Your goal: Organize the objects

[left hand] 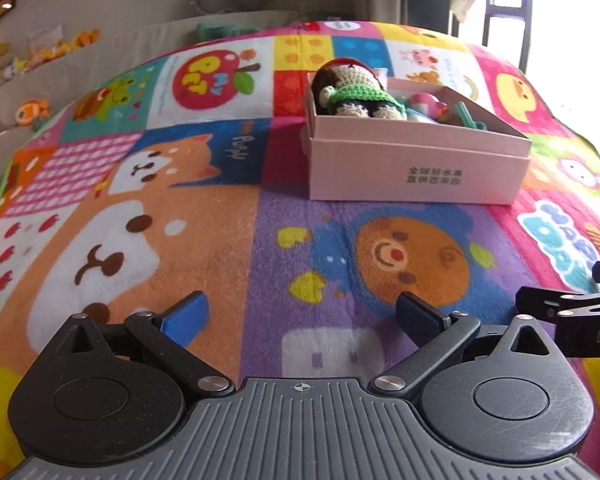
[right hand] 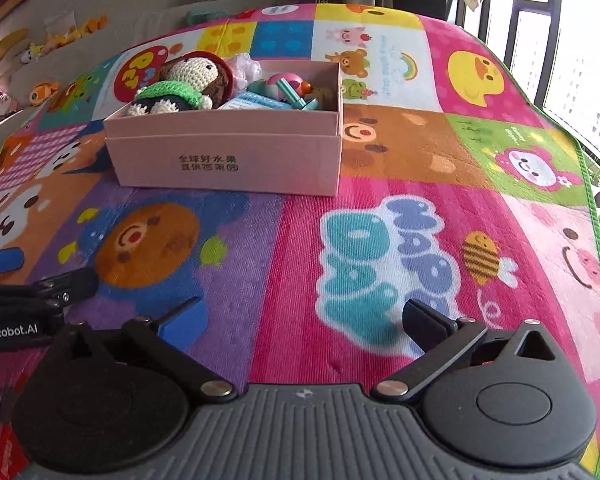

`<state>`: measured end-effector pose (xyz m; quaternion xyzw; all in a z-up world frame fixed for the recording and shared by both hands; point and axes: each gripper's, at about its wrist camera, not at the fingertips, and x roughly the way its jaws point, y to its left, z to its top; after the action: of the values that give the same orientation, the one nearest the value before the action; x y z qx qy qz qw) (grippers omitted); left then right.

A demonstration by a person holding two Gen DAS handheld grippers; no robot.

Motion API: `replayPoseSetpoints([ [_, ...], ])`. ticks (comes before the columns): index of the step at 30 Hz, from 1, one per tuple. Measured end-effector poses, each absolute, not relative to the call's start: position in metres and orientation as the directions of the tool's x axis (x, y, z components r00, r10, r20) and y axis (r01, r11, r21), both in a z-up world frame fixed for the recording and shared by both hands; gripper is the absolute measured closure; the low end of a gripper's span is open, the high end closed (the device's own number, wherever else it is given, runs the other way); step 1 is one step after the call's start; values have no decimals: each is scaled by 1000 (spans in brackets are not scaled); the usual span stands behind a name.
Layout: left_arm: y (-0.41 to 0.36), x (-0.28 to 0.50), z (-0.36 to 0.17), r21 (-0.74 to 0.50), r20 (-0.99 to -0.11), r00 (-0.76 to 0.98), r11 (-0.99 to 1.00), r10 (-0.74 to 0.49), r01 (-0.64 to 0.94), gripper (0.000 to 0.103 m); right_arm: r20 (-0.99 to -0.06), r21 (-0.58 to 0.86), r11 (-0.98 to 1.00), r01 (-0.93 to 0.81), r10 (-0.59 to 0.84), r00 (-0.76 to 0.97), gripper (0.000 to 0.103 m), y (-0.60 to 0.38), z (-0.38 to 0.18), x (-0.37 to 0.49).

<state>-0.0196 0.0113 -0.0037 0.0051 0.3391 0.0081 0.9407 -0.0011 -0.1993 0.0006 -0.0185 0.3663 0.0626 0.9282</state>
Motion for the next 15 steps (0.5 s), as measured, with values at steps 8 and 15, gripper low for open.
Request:
replayPoseSetpoints([
  [8,2,-5,-6,15,-633,774,1000,9,0,1,-643,7,996,-92,75,762,0,-197,-3,8],
  [15,-1,-3,-6,14,-636,772,1000,8,1,0,-642,20,996,-84,77,763,0,-199,-4,11],
])
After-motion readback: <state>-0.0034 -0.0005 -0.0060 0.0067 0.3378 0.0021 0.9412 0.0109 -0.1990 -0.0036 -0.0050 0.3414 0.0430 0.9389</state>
